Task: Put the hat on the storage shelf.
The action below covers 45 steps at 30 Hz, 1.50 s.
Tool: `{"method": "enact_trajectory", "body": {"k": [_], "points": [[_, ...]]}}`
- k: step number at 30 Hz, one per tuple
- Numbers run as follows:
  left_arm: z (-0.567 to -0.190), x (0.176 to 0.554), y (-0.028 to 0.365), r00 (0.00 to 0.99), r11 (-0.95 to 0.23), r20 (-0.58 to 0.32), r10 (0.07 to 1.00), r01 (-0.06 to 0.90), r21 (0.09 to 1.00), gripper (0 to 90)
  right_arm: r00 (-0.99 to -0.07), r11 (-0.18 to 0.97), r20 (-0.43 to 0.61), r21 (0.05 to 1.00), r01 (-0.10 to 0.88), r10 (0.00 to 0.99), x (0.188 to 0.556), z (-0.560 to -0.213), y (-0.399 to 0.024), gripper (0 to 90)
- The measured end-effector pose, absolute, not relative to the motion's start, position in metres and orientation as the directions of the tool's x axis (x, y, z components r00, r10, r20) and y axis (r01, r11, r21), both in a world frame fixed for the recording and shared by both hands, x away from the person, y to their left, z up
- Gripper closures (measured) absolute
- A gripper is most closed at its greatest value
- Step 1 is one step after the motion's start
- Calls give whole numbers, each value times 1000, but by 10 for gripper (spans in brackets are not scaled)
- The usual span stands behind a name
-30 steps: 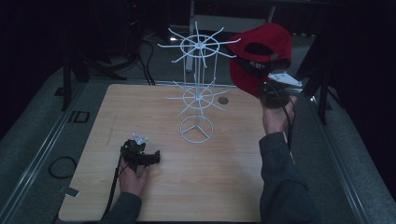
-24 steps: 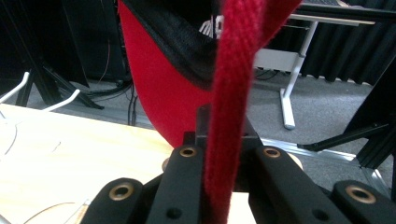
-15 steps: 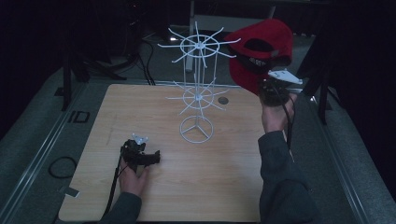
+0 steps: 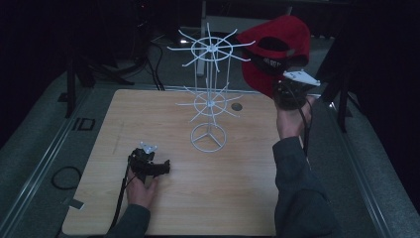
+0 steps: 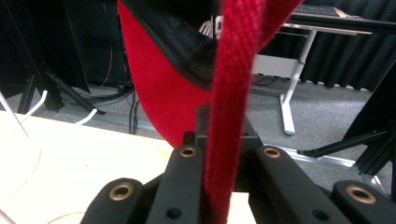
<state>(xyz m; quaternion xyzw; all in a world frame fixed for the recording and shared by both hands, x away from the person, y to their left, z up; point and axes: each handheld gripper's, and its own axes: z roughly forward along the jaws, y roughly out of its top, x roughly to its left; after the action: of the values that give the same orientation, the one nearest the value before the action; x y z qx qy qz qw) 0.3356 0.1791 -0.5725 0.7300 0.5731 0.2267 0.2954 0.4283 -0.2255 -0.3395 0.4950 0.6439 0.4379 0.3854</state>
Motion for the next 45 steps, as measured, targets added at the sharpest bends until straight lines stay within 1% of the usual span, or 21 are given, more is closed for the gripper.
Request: {"method": "enact_trajectory", "body": {"k": [7, 16, 45], "points": [[-572, 336, 179, 242, -170, -8, 970, 703, 690, 31, -201, 125, -66, 947, 297, 977, 427, -337, -221, 862], [-572, 335, 179, 243, -171, -8, 970, 704, 690, 31, -211, 143, -81, 944, 296, 974, 428, -333, -216, 862], [-572, 335, 179, 245, -173, -8, 969, 704, 689, 32, -190, 122, -69, 952, 281, 979, 423, -315, -208, 862]]}}
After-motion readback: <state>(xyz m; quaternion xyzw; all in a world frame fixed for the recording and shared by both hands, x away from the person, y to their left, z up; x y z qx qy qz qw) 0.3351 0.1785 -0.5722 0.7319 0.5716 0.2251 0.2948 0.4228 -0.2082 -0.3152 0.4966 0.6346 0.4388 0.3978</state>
